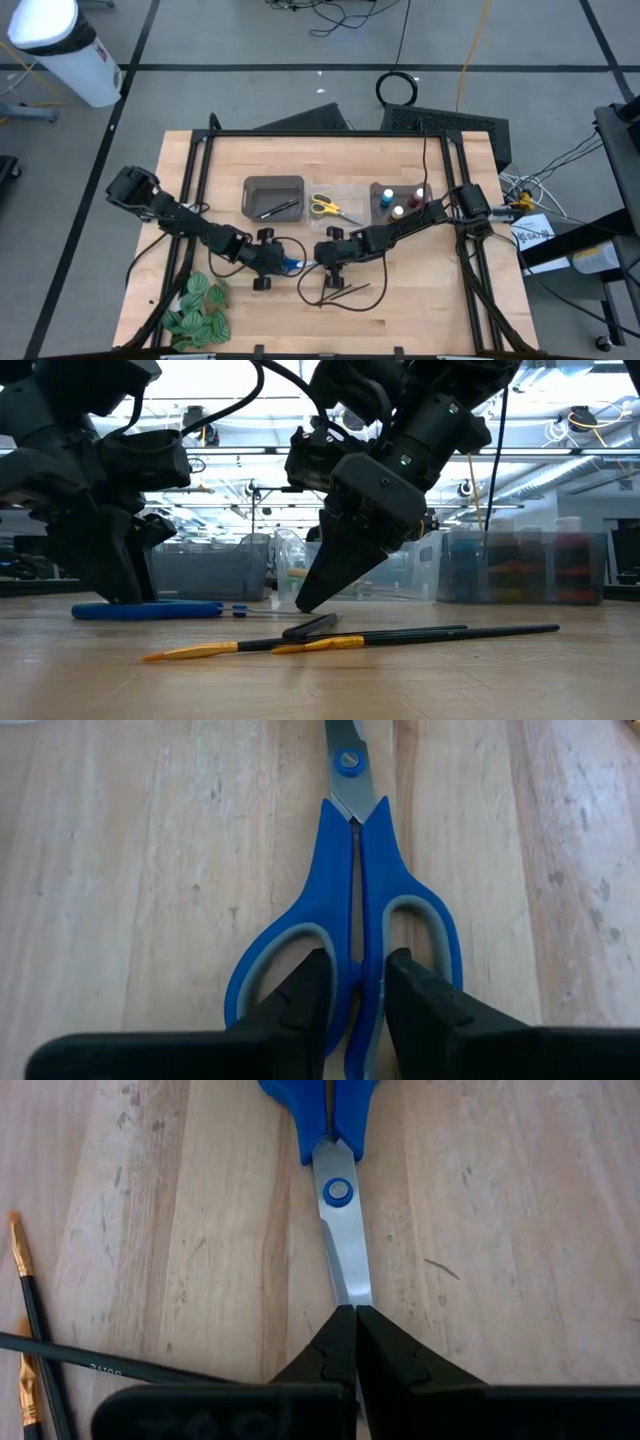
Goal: Pick & Place Paint Supplies
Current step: Put the blue scissors into the transparent bin
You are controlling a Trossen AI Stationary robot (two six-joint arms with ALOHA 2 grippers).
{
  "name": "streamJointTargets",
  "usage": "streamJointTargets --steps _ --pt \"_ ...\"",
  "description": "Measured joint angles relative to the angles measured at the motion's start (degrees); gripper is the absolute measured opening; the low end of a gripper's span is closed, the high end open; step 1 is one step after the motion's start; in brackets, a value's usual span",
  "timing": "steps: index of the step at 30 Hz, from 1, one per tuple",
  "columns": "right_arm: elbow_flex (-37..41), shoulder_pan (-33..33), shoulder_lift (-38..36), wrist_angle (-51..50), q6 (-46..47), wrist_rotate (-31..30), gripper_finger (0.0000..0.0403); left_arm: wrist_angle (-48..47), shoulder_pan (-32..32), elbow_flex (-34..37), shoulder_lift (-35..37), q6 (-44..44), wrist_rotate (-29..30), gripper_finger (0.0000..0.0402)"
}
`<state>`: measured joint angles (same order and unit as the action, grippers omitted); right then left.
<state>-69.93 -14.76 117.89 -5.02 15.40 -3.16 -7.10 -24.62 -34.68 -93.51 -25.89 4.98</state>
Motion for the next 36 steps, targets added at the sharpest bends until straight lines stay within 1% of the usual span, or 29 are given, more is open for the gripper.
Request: streamJointTargets --steps 4,8,9,10,11,12,15,19,21,25,28,31,36 --pt "0.0 0.0 -0.4 0.5 0.0 0.0 0.0000 0.3 0.0 0.0 0.0 -0.1 0.0 0.0085" --pt "0.2 0.1 -3.1 0.5 -0.8 -0.3 0.0000 1.5 -0.5 0.2 1.3 1.0 -0.1 0.0081" --pt "0.2 -0.1 -4.0 -0.3 -1.2 -0.9 0.0000 1.2 -0.7 -0.2 1.7 1.4 0.0 0.0067" --pt "0.3 -0.4 -5.1 -1.1 -1.6 -2.0 0.0000 0.8 -0.8 -0.5 2.4 2.1 -0.3 0.0032" --pt "0.6 -0.7 -6.3 -1.9 -1.9 -3.2 0.0000 0.9 -1.1 -0.6 3.4 2.9 -0.1 0.0015" --pt "0.6 -1.0 -7.6 -1.6 -2.6 -4.2 0.0000 0.2 -1.4 -0.9 4.3 3.6 0.0 0.0005" --pt "0.5 -2.2 -12.0 0.0 -4.4 -7.7 0.0000 -0.6 -1.8 -1.4 6.1 5.3 0.8 0.0001" --pt "2.5 -3.7 -16.3 0.1 -4.4 -11.3 0.0000 -0.3 -2.2 -1.9 7.6 5.7 2.8 0.0000" --pt "4.0 -4.3 -18.0 0.7 -4.0 -11.8 0.0000 -1.9 -2.3 -1.9 7.5 5.8 3.6 0.0000" --pt "9.0 -5.0 -19.9 10.7 -4.1 -11.8 0.0000 -1.6 -2.5 -1.9 7.5 4.9 4.9 0.0000" --pt "13.2 -5.1 -19.6 18.6 -4.2 -11.6 0.0000 -1.9 -2.5 -1.9 7.5 5.2 3.8 0.0003" --pt "15.9 -5.0 -19.9 24.9 -4.1 -11.6 0.0000 -1.9 -3.1 -1.9 7.5 5.8 3.9 0.0021" --pt "17.9 -4.8 -19.8 25.2 -4.1 -11.6 0.0004 -1.1 -4.4 -2.0 7.5 2.1 6.7 0.0078"
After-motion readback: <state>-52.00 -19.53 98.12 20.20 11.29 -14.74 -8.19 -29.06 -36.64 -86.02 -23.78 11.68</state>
